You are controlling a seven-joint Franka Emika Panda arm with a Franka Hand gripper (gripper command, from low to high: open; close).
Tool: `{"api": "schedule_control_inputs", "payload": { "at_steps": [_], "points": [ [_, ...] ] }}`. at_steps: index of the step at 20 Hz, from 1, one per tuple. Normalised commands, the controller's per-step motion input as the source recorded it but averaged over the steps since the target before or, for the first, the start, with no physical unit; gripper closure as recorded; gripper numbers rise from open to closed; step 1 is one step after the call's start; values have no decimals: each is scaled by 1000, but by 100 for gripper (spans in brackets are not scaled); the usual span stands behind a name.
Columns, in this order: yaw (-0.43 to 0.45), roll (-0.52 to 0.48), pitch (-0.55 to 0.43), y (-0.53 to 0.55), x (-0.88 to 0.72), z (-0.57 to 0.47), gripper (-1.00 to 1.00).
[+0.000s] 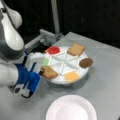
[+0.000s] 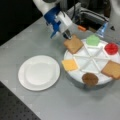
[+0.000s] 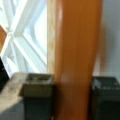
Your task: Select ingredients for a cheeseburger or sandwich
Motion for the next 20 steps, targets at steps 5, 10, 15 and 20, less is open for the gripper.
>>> {"api": "schedule_control_inputs", "payload": {
  "at_steps": [5, 10, 15, 20],
  "points": [
    [121, -203, 155, -13, 74, 304, 100],
    [176, -179, 165, -90, 50, 419, 100],
    [153, -106, 125, -133, 99, 339, 100],
    [159, -132, 2, -368, 329, 290, 100]
  ]
}}
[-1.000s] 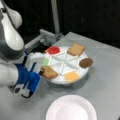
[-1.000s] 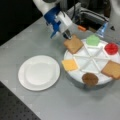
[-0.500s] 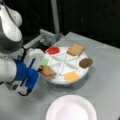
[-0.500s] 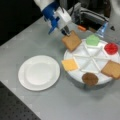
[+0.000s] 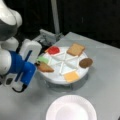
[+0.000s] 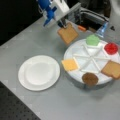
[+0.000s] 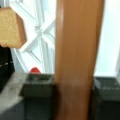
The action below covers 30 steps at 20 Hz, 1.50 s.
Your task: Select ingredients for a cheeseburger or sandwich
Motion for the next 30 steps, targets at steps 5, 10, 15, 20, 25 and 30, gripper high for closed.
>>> {"api": "schedule_control_inputs", "payload": {
  "at_steps": [5, 10, 15, 20, 25, 30],
  "points": [
    [201, -203, -115, -600, 613, 59, 100],
    [177, -67, -58, -562, 672, -84, 100],
    [254, 154, 9, -311, 639, -64, 100],
    [356, 239, -63, -157, 625, -126, 100],
    [327, 258, -75, -175, 517, -158, 100],
    [255, 197, -27, -235, 394, -139, 100]
  ]
}}
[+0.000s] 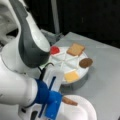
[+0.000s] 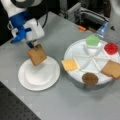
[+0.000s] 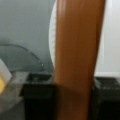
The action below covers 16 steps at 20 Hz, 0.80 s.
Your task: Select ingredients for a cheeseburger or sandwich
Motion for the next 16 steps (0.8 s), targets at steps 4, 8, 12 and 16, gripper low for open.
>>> {"api": "schedule_control_inputs", "payload": {
  "at_steps": [4, 8, 12, 16],
  "points": [
    [223, 240, -53, -248, 403, -162, 100],
    [175, 282, -95, -179, 453, -235, 100],
    [141, 262, -103, -164, 447, -213, 100],
    [141, 275, -97, -214, 349, -121, 100]
  ]
}}
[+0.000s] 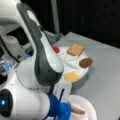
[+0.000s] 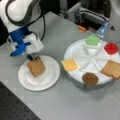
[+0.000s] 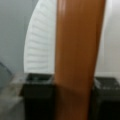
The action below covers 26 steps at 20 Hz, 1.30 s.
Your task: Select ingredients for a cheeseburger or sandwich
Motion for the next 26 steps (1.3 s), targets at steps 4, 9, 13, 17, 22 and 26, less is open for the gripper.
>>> {"api": "schedule_control_inputs", "payload": {
  "at_steps": [4, 9, 13, 17, 22, 26],
  "points": [
    [135, 243, -84, -237, 256, -61, 100],
    [135, 210, -83, -163, 244, -36, -100],
    [125, 147, -62, -66, 262, -73, -100],
    [109, 146, -71, -69, 250, -65, -100],
    [90, 98, -63, -148, 198, -19, -100],
    [90, 57, -19, -164, 145, 74, -100]
  ]
}}
